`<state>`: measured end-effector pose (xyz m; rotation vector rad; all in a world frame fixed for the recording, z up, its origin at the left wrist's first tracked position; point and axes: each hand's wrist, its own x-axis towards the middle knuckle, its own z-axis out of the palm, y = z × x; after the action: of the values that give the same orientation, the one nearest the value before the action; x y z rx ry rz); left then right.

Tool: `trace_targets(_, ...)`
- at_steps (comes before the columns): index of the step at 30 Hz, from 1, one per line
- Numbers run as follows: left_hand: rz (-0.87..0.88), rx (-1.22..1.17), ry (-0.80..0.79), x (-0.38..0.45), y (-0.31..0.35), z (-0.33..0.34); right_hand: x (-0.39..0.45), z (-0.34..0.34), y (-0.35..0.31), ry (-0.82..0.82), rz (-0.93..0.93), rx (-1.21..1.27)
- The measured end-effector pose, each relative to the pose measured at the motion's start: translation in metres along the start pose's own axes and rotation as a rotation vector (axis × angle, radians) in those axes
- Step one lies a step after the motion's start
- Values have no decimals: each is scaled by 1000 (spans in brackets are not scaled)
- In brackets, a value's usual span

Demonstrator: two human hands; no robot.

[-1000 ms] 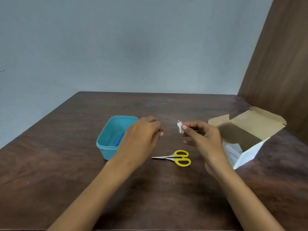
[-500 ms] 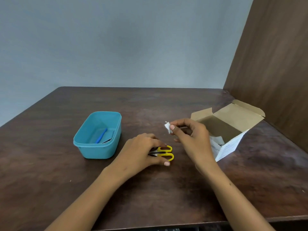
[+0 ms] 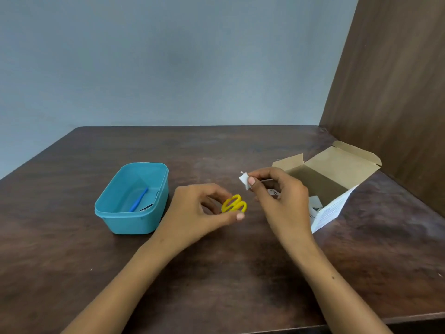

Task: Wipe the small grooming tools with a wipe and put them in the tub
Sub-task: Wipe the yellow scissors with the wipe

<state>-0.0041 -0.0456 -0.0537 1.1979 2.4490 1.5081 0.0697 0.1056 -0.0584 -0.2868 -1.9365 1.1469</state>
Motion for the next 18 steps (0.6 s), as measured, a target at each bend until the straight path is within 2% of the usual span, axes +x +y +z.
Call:
trace_targets(4,-136,-468,22,4,7,-4,-1,-1,-2,15,2,54)
trace_targets(7,-143,-547,20,4,3,-5,-1,1,1,-33,21,50)
trace_targets(11,-107,-349,-61,4,-10,3,-3,5,2,-111,38,-21)
trace_targets(15,3,67,-59,5,-17,8,-3,4,5,-111,83,-32)
trace_targets(18,97,180,-92,4,-15,11,-2,3,5,-96,80,-43)
